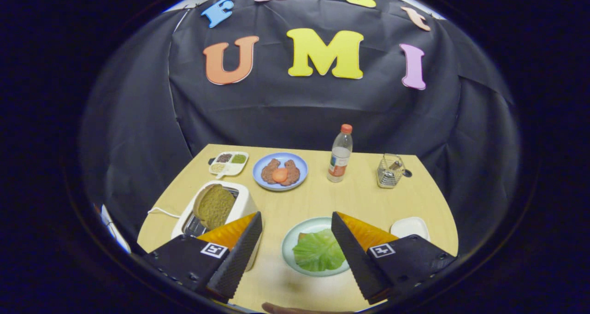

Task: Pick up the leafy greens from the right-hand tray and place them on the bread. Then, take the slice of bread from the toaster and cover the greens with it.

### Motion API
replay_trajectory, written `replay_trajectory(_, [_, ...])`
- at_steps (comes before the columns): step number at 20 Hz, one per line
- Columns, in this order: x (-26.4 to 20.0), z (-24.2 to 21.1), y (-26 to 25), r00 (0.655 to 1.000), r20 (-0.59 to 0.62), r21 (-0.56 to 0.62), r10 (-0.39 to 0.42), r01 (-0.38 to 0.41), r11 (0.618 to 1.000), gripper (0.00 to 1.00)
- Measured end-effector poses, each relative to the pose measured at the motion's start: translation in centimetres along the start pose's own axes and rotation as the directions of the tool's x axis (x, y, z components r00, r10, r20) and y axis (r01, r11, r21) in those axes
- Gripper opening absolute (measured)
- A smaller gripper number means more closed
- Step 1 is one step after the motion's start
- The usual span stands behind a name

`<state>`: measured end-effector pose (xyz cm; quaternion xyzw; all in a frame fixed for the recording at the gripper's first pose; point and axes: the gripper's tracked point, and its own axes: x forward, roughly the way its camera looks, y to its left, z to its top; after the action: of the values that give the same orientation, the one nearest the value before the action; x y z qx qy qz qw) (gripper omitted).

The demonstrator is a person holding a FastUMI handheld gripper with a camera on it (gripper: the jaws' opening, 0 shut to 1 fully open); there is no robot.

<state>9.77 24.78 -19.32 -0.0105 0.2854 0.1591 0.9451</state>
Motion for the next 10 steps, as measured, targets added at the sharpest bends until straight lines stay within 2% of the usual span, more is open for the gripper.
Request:
replay_trajectory(5, [-0.1, 1.7, 4.6, 0.999, -0.010, -0.060, 0.034, -0.035, 0.998, 0.95])
replay_trajectory(10, [1.9, 1.8, 10.0, 0.999, -0.044, -0.087, 0.010, -0.014, 0.996, 0.95])
